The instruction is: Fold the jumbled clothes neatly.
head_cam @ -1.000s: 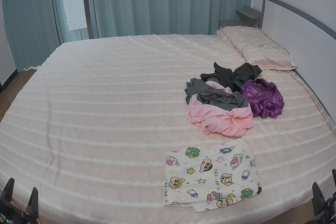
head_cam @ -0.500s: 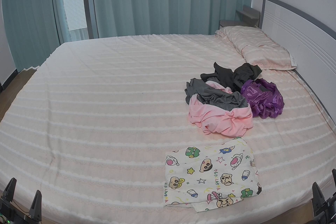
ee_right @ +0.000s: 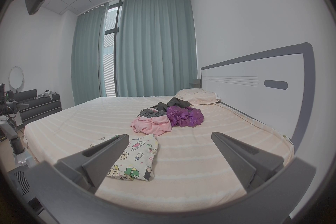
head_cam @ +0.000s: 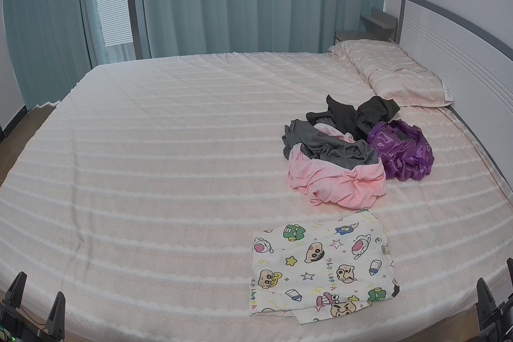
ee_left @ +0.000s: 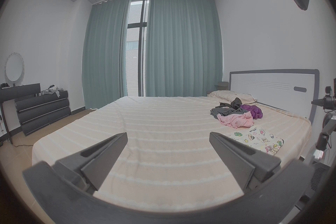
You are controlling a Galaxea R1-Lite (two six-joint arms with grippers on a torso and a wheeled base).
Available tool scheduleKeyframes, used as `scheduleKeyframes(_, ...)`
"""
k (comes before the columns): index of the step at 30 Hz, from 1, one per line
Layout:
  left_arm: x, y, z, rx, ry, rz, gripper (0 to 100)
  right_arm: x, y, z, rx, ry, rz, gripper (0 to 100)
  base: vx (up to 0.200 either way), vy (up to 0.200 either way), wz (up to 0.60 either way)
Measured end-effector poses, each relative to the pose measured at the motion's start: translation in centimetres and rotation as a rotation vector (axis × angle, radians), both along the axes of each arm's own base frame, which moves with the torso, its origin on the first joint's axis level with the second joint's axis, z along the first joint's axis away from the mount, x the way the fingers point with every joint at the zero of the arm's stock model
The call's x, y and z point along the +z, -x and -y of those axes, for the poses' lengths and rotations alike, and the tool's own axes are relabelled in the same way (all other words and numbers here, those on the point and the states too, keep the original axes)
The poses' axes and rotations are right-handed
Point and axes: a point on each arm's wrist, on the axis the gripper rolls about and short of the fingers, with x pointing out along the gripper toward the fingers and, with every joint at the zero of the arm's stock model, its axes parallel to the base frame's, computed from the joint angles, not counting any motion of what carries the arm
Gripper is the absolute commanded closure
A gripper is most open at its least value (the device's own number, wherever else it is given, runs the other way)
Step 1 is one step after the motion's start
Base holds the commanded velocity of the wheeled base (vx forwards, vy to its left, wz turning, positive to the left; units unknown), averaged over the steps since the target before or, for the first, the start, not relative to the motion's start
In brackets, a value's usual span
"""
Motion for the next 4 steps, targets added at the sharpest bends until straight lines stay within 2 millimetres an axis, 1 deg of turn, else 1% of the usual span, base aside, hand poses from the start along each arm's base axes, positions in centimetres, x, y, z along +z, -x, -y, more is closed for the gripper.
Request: scheduleKeyframes(4, 0.0, 0.0, 0.0, 0.0, 0.0, 0.0, 0, 0.0, 0.0, 0.0, 0.0, -0.002, 0.0, 0, 0.0, 0.0, 0.0)
